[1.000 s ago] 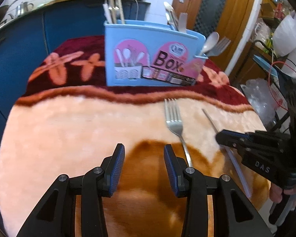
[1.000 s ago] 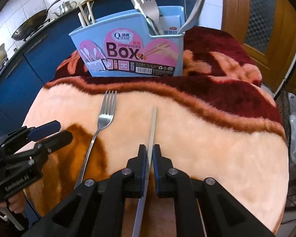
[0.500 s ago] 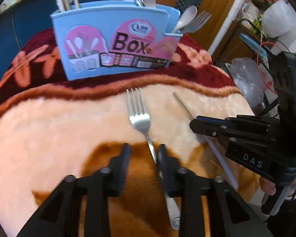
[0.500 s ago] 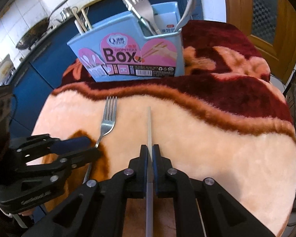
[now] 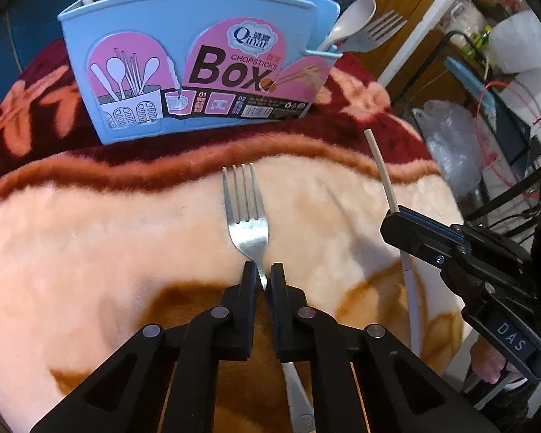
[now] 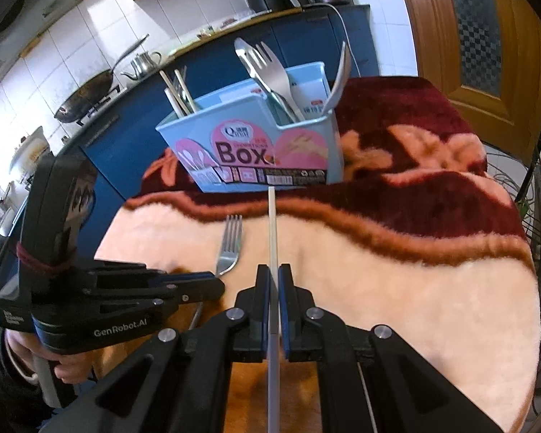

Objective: Organize utensils
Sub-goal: 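Grasp the white-handled knife with the right gripper while the left gripper grasps the silver fork, then lower the fork and knife into the blue holder and open both grippers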

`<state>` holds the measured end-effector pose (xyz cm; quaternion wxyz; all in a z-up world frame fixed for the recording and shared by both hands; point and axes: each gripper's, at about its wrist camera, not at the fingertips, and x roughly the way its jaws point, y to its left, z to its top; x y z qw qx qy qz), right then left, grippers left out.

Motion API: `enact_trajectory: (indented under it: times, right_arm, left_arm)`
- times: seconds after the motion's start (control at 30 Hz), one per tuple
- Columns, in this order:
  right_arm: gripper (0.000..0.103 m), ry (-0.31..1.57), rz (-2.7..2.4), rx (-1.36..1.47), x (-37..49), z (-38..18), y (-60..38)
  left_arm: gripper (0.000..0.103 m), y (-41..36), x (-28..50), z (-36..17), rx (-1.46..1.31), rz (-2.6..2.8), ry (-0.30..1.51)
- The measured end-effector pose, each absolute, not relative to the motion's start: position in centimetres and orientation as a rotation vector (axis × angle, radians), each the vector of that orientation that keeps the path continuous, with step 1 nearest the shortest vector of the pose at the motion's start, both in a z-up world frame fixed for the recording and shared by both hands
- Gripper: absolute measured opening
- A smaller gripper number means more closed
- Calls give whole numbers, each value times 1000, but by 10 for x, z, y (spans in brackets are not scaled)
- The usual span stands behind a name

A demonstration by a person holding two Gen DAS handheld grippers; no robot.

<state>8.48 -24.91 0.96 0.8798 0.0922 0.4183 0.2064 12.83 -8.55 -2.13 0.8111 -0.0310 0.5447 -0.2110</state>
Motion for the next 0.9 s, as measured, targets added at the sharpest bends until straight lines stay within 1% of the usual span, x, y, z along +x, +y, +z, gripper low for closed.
enact_trajectory:
  times: [0.17,0.43,0.6,0.9]
  right_arm:
    - [7,799,431,203,77,18,-249]
    - [7,651,406,193,65,36,-247]
    - [7,582,374,172,61,47,-245]
    - [7,539,362,169,66,56,-241]
  left_arm:
    - [5,-72,113,-16,-151,-495,1075]
    - [3,-45,88,25,-187,-475,783]
    - [3,-27,88,57,-195,-416,604]
    - [3,-7,119,111,-178,-332,413]
